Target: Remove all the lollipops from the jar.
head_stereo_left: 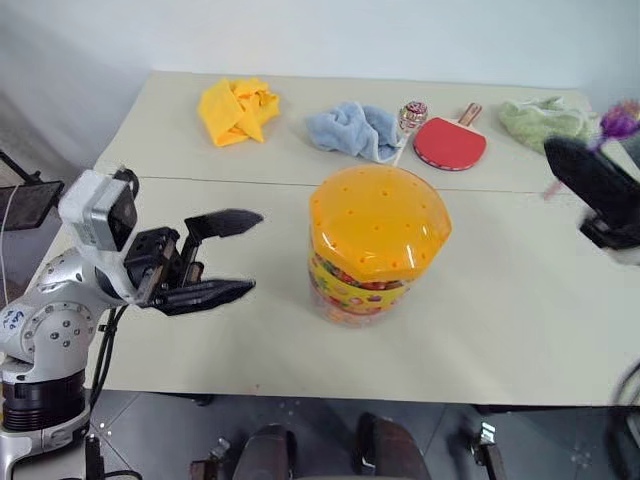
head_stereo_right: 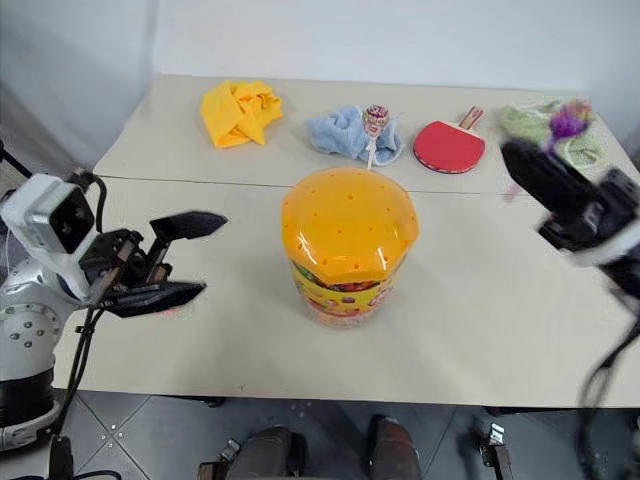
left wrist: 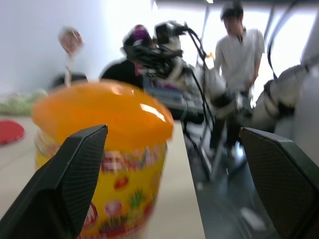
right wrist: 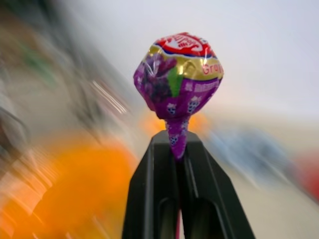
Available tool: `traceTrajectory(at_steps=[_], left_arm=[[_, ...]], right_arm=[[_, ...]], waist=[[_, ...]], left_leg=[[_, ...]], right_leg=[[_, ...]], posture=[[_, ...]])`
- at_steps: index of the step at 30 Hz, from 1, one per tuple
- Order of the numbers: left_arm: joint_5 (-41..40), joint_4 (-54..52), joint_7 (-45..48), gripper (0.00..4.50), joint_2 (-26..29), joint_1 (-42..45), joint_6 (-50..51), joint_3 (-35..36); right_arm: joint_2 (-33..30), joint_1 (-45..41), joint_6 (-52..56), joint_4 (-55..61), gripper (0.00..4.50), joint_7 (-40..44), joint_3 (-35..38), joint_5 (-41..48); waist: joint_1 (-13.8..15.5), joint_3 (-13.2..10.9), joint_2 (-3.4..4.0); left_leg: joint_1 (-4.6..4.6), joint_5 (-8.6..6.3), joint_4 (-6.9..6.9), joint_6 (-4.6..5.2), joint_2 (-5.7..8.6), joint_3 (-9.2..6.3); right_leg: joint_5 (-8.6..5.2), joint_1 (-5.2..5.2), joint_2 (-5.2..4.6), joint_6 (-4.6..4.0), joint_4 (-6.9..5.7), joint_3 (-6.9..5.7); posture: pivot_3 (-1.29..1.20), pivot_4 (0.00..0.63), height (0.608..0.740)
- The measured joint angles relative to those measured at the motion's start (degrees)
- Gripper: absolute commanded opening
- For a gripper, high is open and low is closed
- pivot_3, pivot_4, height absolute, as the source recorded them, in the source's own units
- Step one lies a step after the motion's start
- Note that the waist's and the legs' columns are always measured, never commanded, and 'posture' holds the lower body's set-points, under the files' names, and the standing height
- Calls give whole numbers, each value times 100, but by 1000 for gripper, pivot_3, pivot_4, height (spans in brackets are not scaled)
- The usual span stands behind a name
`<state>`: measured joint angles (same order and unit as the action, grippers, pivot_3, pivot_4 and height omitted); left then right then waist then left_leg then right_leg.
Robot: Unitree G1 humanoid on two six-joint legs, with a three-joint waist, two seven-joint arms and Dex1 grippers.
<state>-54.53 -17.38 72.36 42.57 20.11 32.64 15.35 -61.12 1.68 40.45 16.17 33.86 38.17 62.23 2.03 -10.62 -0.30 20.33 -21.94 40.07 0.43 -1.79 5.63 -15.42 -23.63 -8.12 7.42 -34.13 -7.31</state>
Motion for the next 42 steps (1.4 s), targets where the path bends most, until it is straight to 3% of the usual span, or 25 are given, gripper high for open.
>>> traceTrajectory(at_steps=[3,6,10,13,19,20,23,26,30,35,42], left_arm=[[217,22,264,4500,24,-28,-172,-227],[359,63,367,4500,13,-5,-317,-359],[385,118,375,4500,-36,100,-344,-413],[385,128,344,4500,-94,104,-344,-419],[363,127,157,4500,-141,104,-325,-393],[327,127,88,4500,-169,104,-314,-361],[56,236,-489,4500,-479,169,-219,-45],[-285,381,-1136,4500,-719,244,3,226],[-737,508,-1757,4500,-848,232,467,414],[-1023,510,-2028,4500,-1027,304,687,437],[-1018,503,-2029,4500,-1119,358,676,345]], right_arm=[[-646,1015,530,-434,28,-114,-456,-1286],[-718,1132,879,-701,28,-179,-921,-1883],[-683,1295,571,-744,28,197,-1309,-2485],[-575,1340,458,-838,727,527,-1484,-2679],[-284,1266,-55,-1018,2648,1344,-1215,-2808],[-171,1145,-348,-1062,2977,1571,-1051,-2782],[81,291,-983,-998,2977,2568,-353,-2073],[107,-601,-642,-499,2977,2596,-225,-1206],[668,-2050,-181,-24,2977,1899,-972,-460],[1395,-3721,402,-95,2977,859,-2083,-267],[2013,-4538,832,-410,2977,402,-2936,-561]], waist=[[-50,0,0],[-116,3,7],[-128,11,20],[-94,11,20],[-54,10,19],[-58,10,20],[-96,10,26],[-108,9,25],[-109,10,14],[-62,9,18],[-84,9,17]], left_leg=[[0,4,3,8,-1,22],[-10,6,6,8,-3,41],[-13,6,3,7,-6,39],[-10,5,3,7,-4,39],[-9,5,8,7,-3,38],[-9,5,8,7,-3,39],[-17,5,7,7,-8,38],[-21,5,10,4,-17,19],[-14,3,20,0,-12,-6],[1,3,23,0,-7,-6],[8,1,20,-3,-4,-14]], right_leg=[[0,1,-2,1,15,12],[0,0,0,0,9,33],[1,0,3,1,7,33],[3,-1,2,5,14,33],[3,2,3,5,17,34],[3,2,3,5,19,36],[3,3,8,5,10,42],[3,4,11,5,-4,37],[3,4,9,5,-10,32],[3,-3,7,5,-17,24],[4,-6,7,6,-23,4]], posture=[[0,150,740],[0,150,740],[0,150,740],[0,150,740],[0,150,740],[0,150,740],[0,150,740],[0,150,740],[0,150,740],[0,150,740],[0,150,740]])
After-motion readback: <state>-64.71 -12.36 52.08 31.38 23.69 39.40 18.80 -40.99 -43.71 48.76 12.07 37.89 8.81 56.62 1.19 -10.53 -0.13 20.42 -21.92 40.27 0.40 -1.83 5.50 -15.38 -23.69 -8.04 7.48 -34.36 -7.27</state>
